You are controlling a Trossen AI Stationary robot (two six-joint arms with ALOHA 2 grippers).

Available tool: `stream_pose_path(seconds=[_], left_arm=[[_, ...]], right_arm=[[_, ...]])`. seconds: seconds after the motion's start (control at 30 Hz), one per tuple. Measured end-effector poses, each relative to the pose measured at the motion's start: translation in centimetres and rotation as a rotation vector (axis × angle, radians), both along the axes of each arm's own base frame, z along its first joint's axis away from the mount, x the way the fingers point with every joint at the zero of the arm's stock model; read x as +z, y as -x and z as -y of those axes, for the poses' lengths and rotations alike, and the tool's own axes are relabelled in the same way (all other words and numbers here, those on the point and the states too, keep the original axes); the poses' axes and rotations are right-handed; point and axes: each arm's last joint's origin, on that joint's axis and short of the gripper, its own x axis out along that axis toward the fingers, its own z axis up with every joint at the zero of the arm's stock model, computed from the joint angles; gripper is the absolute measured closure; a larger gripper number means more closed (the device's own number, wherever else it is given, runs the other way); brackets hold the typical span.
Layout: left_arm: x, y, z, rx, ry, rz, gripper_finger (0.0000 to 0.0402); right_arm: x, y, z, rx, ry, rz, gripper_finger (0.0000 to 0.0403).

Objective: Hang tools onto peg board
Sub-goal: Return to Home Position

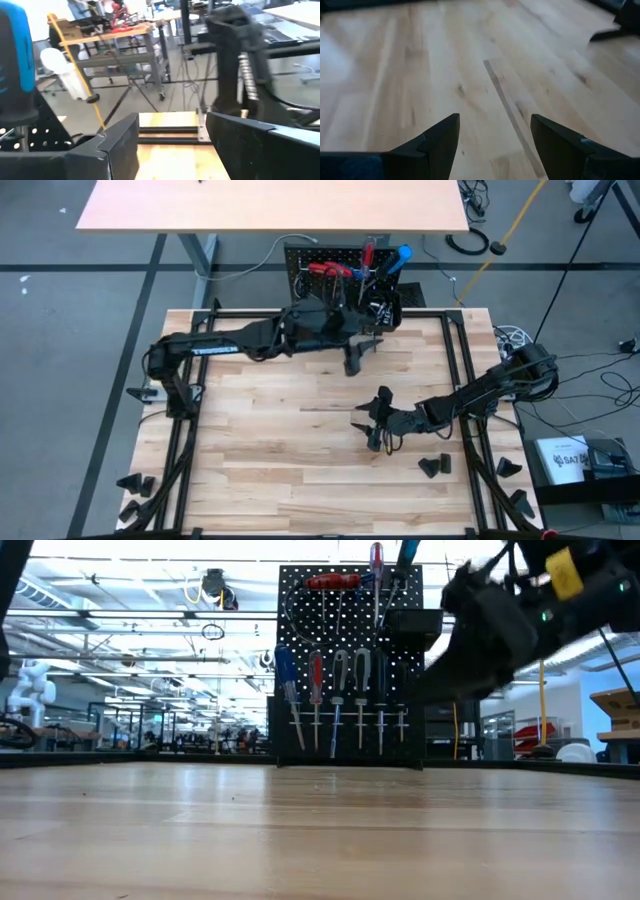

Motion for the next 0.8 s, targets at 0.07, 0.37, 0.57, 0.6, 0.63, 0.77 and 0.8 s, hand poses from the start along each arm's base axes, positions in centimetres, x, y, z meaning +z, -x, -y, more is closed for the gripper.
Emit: stream_pose_path(seconds=[0.07, 0.37, 0.57, 0.6, 0.63, 0.77, 0.8], left_arm=[[0.5, 0.9, 0.7, -0.027, 0.003, -0.013, 0.0163], [-1.3, 5.9, 3.2, -0.089, 0.015, -0.048, 0.0162], [-3.4, 10.0, 4.4, -0.077, 0.058, 0.042, 0.0162], [-3.7, 10.7, 4.5, -0.067, 0.066, 0.066, 0.0162], [-4.2, 11.2, 4.5, -0.055, 0.077, 0.078, 0.0162], [-6.2, 13.2, 4.5, -0.032, 0.128, 0.14, 0.0162], [-6.6, 13.7, 4.5, -0.031, 0.145, 0.15, 0.0162]], right_arm=[[1.0, 0.1, 0.0, 0.008, -0.014, 0.043, 0.0165], [8.0, 2.7, 0.8, 0.07, -0.051, 0.306, 0.0165], [11.3, 4.7, 1.8, 0.071, -0.011, 0.439, 0.0165], [11.7, 5.0, 2.1, 0.061, -0.011, 0.458, 0.0165], [12.1, 5.3, 2.4, 0.048, -0.011, 0.475, 0.0165], [12.9, 6.2, 3.4, 0.011, -0.003, 0.497, 0.0165], [13.0, 6.5, 3.7, 0.002, -0.003, 0.494, 0.0165]])
